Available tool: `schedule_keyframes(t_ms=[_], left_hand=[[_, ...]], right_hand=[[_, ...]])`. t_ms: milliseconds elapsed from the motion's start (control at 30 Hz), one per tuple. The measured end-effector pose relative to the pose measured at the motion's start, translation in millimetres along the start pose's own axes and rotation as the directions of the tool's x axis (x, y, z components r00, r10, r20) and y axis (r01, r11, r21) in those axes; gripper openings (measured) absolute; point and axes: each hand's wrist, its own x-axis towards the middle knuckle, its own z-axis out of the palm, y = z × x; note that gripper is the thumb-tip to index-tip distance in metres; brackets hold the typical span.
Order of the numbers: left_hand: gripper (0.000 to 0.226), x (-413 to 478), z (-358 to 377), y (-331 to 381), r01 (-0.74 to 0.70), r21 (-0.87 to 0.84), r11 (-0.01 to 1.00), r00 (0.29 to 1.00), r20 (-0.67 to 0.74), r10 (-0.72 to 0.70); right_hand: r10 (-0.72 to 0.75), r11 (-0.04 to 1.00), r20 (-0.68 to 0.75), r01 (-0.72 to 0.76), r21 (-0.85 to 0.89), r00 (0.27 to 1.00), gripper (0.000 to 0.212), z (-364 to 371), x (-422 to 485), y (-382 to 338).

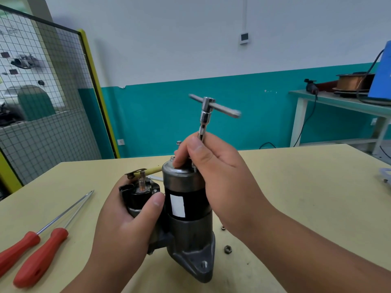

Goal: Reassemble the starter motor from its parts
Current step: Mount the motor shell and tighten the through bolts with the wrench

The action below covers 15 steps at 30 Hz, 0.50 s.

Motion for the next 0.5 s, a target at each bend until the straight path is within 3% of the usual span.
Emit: schedule_keyframes(t_ms=[200, 500], left_hand=[[0.039, 3.2, 0.4, -1.6, 0.006, -0.01, 1.0, 1.0, 0.015, -0.006], [0.041, 3.7, -1.0, -4.7, 0.037, -0.012, 0.999, 0.999, 0.007, -0.036]], right_hand=[[-0.001, 1.0, -0.016, 0.001, 0.002, 1.0, 0.028, 2.0, 0.6, 1.1], [0.002, 0.998, 0.003, -0.002, 0.059, 1.0, 0.037, 0.8, -2.1, 3.4]])
